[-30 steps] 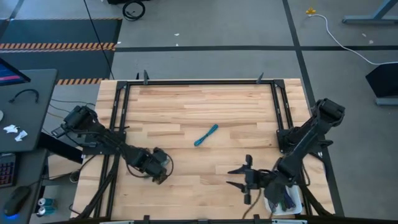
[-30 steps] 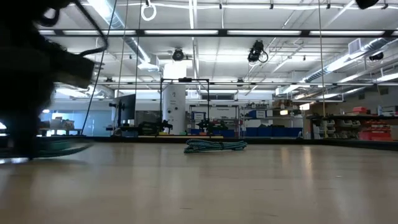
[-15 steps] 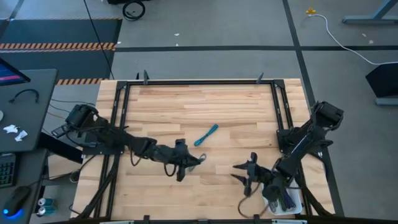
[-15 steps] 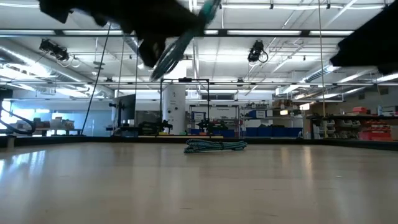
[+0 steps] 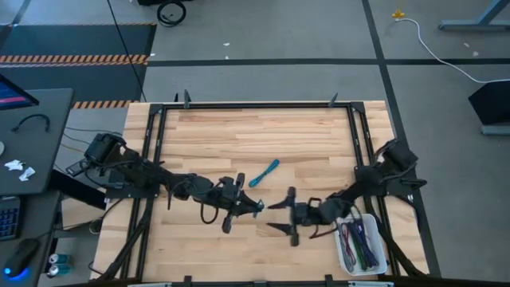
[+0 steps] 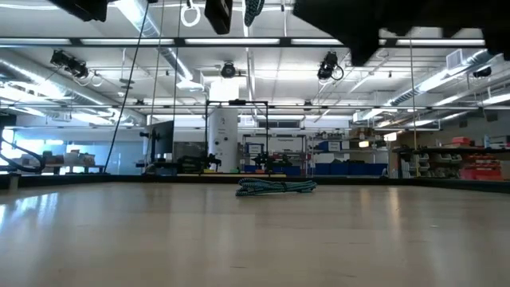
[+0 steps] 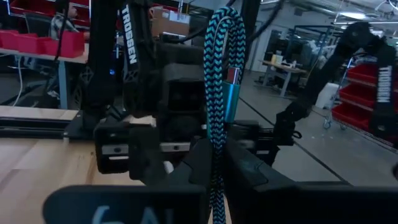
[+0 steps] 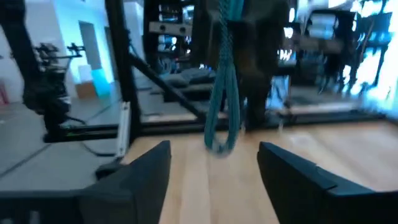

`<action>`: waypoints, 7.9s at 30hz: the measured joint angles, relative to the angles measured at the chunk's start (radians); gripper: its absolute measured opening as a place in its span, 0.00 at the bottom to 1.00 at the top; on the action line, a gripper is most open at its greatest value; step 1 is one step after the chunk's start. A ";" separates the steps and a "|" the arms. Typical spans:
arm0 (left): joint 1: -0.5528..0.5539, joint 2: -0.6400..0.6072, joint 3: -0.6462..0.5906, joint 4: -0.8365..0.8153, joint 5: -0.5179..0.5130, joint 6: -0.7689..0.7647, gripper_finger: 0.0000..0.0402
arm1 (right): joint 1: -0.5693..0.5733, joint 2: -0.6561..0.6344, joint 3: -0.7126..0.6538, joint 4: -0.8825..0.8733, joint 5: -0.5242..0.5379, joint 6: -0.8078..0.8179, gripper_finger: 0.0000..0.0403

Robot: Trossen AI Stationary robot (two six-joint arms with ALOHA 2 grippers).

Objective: Pick and place USB-C Cables
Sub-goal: Put the bottom blue charger cable into the white bin, then put the blue charger cable into the white bin

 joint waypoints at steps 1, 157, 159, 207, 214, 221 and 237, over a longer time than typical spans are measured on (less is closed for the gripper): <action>0.000 0.000 0.000 0.004 0.000 0.000 0.07 | -0.016 0.012 0.028 -0.001 -0.011 -0.037 0.62; 0.110 0.001 0.092 -0.604 -0.344 -0.124 0.45 | 0.323 -0.166 0.202 -1.054 0.762 0.564 0.39; 0.161 0.030 0.168 -0.807 -0.338 -0.175 0.45 | 0.292 -0.144 0.156 -0.906 0.783 0.520 0.39; 0.312 0.370 0.420 -0.945 -0.043 -0.056 0.07 | 0.301 -0.126 0.116 -0.727 0.658 0.397 0.38; 0.248 0.370 0.420 -0.917 -0.116 -0.049 0.07 | 0.287 -0.126 0.115 -0.732 0.577 0.376 0.39; 0.194 0.253 0.366 -0.882 -0.239 -0.018 0.07 | 0.294 -0.127 0.113 -0.778 0.532 0.499 0.39; 0.260 -0.045 -0.336 0.294 0.192 0.007 0.08 | 0.040 -0.127 -0.052 -0.465 0.344 0.494 0.52</action>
